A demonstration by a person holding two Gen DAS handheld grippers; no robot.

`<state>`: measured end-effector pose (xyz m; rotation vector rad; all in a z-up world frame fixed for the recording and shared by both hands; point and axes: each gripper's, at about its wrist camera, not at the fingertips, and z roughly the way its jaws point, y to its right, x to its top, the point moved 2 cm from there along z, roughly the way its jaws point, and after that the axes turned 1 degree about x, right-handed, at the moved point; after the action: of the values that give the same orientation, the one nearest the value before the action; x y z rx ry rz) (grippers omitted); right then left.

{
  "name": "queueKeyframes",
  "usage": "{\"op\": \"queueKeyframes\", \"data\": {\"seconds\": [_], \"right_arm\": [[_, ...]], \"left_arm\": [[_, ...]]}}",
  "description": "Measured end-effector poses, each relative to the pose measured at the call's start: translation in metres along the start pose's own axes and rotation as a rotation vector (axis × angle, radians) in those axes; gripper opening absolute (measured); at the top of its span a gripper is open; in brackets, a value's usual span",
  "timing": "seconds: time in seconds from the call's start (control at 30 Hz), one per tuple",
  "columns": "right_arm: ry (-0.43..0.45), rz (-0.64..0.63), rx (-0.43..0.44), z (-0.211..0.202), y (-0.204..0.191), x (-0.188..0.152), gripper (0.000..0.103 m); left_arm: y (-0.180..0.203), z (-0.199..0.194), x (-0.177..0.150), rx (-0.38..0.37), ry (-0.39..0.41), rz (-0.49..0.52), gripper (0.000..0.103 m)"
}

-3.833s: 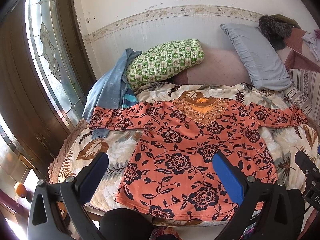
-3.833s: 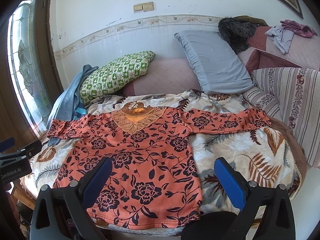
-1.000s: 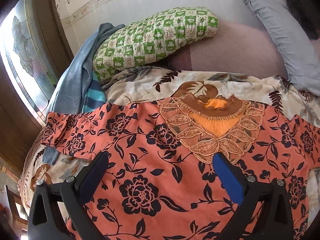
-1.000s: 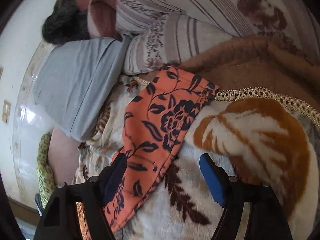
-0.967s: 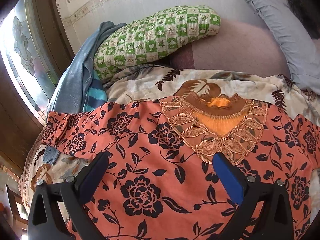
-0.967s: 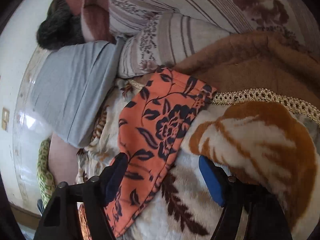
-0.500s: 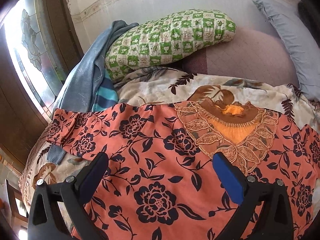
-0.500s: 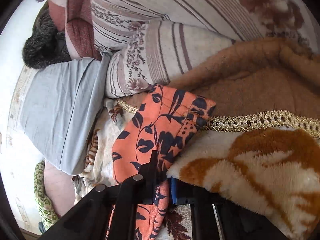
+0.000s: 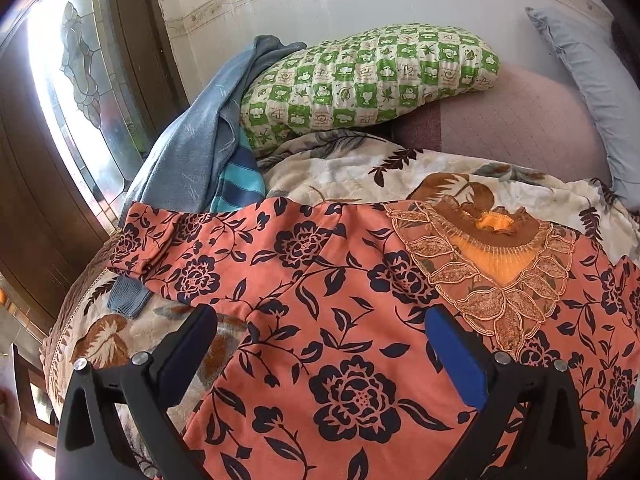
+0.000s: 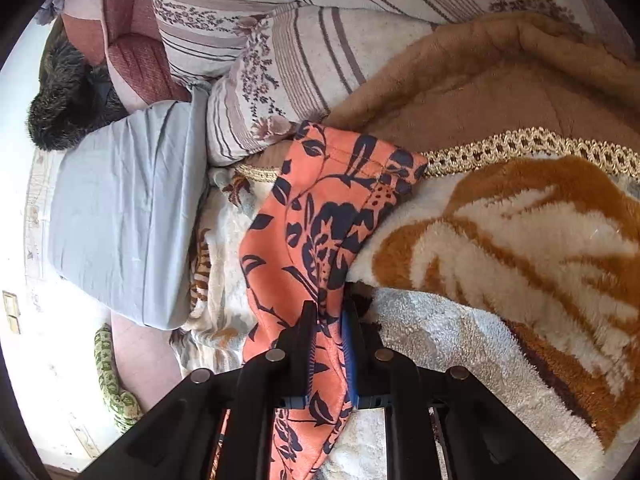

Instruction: Fold small clothes

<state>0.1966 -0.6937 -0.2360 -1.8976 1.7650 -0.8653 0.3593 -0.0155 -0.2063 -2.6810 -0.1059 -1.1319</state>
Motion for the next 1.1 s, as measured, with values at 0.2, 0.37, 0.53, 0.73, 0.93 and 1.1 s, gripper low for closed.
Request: {"op": "queueKeyframes", "data": {"seconds": [0.2,0.37,0.53,0.73,0.93,1.1], "right_arm": [[0.061,-0.118,-0.008,0.008,-0.013,0.003,0.013],[0.069,-0.277,0.122,-0.01,-0.074,-0.021,0.006],[0.0,-0.457,0.269,-0.027,-0.164,-0.083,0.006],[-0.169,-0.665,0.422,-0.019,-0.255,-0.236,0.006],[-0.385,-0.795,0.456,0.033,-0.284,-0.416,0.006],[-0.55,-1.003,0.269,0.091,-0.251,-0.541,0.01]], "left_arm": [[0.018,0.003,0.0,0.004,0.007,0.046,0.103],[0.025,0.003,-0.002,0.0,0.013,0.072,0.103],[0.005,0.005,0.0,-0.01,0.012,0.016,0.103],[-0.04,0.018,0.004,0.002,-0.006,-0.095,0.103],[-0.098,0.035,0.009,0.093,-0.001,-0.199,0.103],[-0.141,0.055,0.011,0.147,-0.042,-0.287,0.103]]}}
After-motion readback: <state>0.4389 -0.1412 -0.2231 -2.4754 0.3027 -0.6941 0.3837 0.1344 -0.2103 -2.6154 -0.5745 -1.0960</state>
